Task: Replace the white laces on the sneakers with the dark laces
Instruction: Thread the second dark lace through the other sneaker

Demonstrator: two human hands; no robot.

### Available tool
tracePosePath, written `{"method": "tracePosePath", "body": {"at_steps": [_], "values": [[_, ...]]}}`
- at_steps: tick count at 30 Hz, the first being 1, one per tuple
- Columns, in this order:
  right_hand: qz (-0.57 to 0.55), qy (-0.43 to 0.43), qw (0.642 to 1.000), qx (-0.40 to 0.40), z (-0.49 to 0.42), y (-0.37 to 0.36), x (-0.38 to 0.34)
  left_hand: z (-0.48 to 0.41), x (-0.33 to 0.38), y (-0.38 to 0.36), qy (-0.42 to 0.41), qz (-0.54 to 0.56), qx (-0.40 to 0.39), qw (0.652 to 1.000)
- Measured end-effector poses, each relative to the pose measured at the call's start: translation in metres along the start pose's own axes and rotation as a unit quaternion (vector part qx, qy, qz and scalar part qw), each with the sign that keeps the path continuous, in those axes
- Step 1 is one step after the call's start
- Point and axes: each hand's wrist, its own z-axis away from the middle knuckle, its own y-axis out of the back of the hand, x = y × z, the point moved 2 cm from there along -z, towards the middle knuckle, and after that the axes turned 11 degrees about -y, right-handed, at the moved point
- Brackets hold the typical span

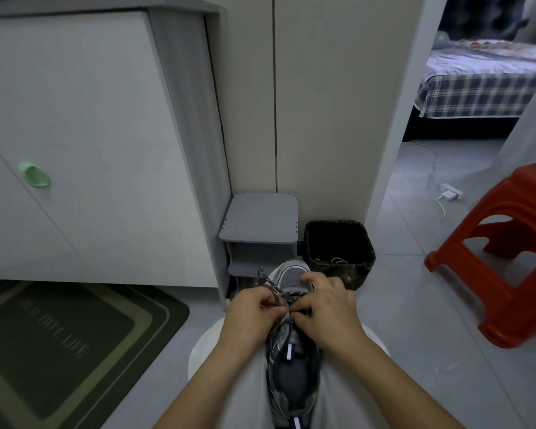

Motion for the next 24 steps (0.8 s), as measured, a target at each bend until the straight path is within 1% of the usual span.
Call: {"method": "tracePosePath", "body": {"at_steps": [2,5,8,12,15,17,19,21,24], "values": [[-0.029,-0.026,0.999,-0.022,-0.001,-0.003,-0.001,-0.003,-0.002,-0.002,0.006,-0.008,0.005,1.000],[-0.085,-0.069,0.993,-0.053,-0.002,-0.006,-0.001,-0.005,-0.001,-0.002,0.020,0.007,0.002,1.000],[-0.119,-0.091,0.987,-0.062,0.000,-0.011,0.001,-0.004,-0.002,-0.003,0.022,0.009,-0.007,1.000],[-0.147,-0.108,0.982,-0.047,0.001,-0.015,0.001,0.000,-0.001,-0.001,-0.017,-0.015,-0.025,0.999],[-0.158,-0.097,0.982,-0.037,0.001,-0.015,0.000,0.008,0.003,0.001,-0.044,-0.016,-0.035,0.998],[-0.154,-0.081,0.985,-0.017,0.004,-0.013,0.002,0.011,0.004,0.001,-0.041,-0.026,-0.050,0.998],[-0.140,-0.069,0.988,0.012,0.008,-0.011,0.006,0.012,0.005,0.001,-0.033,-0.062,-0.066,0.995],[-0.124,-0.060,0.990,0.037,0.012,-0.009,0.011,0.014,0.008,0.000,-0.041,-0.092,-0.060,0.993],[-0.124,-0.059,0.990,0.041,0.012,-0.006,0.015,0.016,0.013,-0.001,-0.034,-0.097,-0.055,0.993]]}}
